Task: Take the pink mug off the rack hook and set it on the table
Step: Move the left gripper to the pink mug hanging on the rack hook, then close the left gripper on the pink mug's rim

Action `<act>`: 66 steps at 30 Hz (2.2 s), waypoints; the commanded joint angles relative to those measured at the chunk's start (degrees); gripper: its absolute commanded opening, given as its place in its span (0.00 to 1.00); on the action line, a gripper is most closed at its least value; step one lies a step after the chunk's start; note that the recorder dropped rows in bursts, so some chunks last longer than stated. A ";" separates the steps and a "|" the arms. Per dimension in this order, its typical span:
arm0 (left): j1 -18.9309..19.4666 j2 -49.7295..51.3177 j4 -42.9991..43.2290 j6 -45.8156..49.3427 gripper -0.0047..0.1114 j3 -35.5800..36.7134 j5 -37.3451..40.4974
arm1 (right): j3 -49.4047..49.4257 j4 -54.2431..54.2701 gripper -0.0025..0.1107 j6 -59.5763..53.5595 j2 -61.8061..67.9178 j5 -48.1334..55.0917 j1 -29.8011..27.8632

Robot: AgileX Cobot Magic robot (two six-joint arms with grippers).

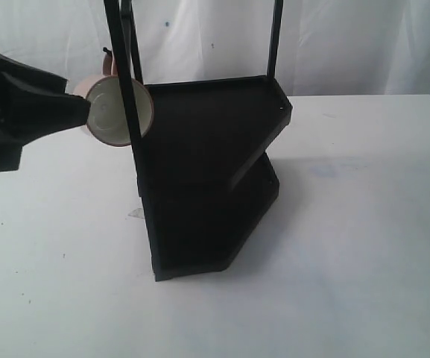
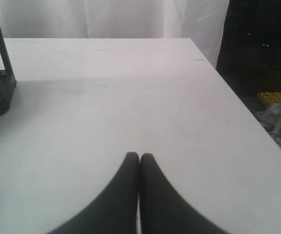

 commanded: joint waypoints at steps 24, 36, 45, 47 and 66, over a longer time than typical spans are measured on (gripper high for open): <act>-4.84 5.58 16.04 6.30 0.62 -3.41 -6.28 | 0.08 -0.48 0.02 1.36 -0.20 -0.46 -0.24; -4.84 10.74 18.19 7.17 0.62 -3.41 -14.04 | 0.08 -0.48 0.02 1.36 -0.20 -0.46 -0.24; -4.84 13.20 18.92 6.79 0.62 -3.41 -17.41 | 0.08 -0.48 0.02 1.36 -0.20 -0.46 -0.24; -4.84 13.33 18.92 6.79 0.62 -3.41 -17.92 | 0.08 -0.48 0.02 1.36 -0.20 -0.46 -0.24; -4.84 15.93 19.05 6.55 0.53 -3.41 -19.49 | 0.08 -0.48 0.02 1.36 -0.20 -0.46 -0.24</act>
